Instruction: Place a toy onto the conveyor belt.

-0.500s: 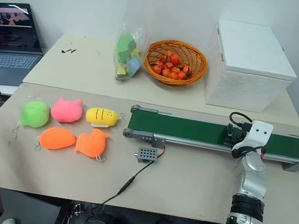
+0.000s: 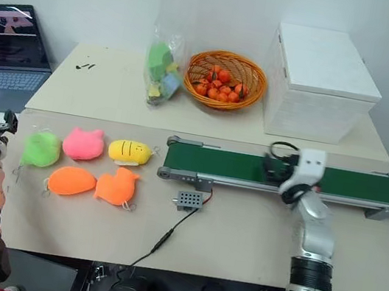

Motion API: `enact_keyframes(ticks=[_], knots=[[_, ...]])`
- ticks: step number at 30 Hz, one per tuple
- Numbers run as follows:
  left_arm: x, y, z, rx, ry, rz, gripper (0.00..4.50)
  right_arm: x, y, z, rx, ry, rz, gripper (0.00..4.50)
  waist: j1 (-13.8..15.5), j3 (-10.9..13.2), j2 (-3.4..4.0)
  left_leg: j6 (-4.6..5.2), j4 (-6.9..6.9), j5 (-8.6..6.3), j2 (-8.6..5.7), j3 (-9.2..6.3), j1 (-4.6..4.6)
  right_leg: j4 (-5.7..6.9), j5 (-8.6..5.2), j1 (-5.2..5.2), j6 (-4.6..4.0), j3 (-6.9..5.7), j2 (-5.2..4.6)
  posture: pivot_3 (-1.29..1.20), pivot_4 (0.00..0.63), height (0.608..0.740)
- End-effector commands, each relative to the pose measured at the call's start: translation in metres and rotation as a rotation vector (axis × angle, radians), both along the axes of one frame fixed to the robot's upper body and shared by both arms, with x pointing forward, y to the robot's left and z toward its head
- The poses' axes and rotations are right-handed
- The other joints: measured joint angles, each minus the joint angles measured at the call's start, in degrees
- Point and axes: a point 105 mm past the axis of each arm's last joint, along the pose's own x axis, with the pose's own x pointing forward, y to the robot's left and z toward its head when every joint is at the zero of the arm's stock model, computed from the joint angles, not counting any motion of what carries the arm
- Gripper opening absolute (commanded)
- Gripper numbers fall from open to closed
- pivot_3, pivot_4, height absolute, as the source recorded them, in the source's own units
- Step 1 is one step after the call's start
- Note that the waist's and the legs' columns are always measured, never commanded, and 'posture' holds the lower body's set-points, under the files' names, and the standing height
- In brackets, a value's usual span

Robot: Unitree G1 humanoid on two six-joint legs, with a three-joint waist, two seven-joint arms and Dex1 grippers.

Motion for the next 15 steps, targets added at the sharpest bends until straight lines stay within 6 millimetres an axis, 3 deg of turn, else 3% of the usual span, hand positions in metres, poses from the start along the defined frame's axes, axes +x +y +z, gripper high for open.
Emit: enact_keyframes(ticks=[1,3,4,6,9,13,15], knots=[[0.002,0.0,0.012,0.027,-0.032,-0.003,4.47,-0.075,0.071,0.039,-0.006,-0.093,0.562,4.5,0.51,0.0,0.0,0.04,0.0,-0.04,0.01,0.0,0.0,-0.02,0.0,0.01,0.0,-0.02,0.01,0.0,0.15,0.74],[0.003,0.0,0.012,0.025,-0.033,-0.006,4.47,-0.119,0.085,0.045,-0.014,-0.099,0.807,4.5,1.15,0.0,-0.01,0.1,0.01,-0.14,0.01,-0.01,0.0,-0.08,0.0,0.02,0.0,-0.05,0.01,0.0,0.15,0.74],[0.003,-0.001,0.011,0.023,-0.034,-0.008,4.47,-0.128,0.086,0.045,-0.014,-0.092,0.857,4.5,1.48,-0.03,-0.07,0.11,0.01,-0.18,0.01,-0.05,-0.02,-0.14,0.0,0.07,0.01,-0.17,0.01,0.0,0.15,0.74],[0.003,-0.001,0.011,-0.002,-0.046,-0.011,4.47,-0.127,0.084,0.043,-0.021,-0.069,0.857,4.5,1.9,-0.08,-0.28,0.11,0.05,-0.24,0.01,-0.05,0.01,-0.25,0.0,0.13,0.01,-0.24,0.01,0.0,0.15,0.74],[-0.005,0.006,0.005,-0.331,-0.247,0.023,4.47,-0.123,0.081,0.028,-0.112,-0.028,0.844,4.5,2.21,-0.11,-0.35,0.18,0.1,-0.29,0.03,-0.01,0.1,-0.24,0.04,0.18,-0.04,-0.23,0.02,0.0,0.15,0.74],[-0.029,-0.009,-0.04,-0.859,-0.454,0.025,4.47,-0.117,0.078,0.021,-0.123,-0.002,0.816,4.5,2.07,-0.12,-0.36,0.37,0.12,-0.43,0.15,0.01,0.19,-0.25,0.04,0.12,-0.04,-0.23,0.03,0.0,0.15,0.74],[-0.047,-0.026,-0.057,-0.958,-0.474,0.02,4.47,-0.115,0.075,0.018,-0.137,0.012,0.802,4.5,1.94,-0.12,-0.35,0.29,0.13,-0.42,0.17,0.06,0.22,-0.21,0.04,0.13,-0.05,-0.18,0.02,0.0,0.15,0.74]])
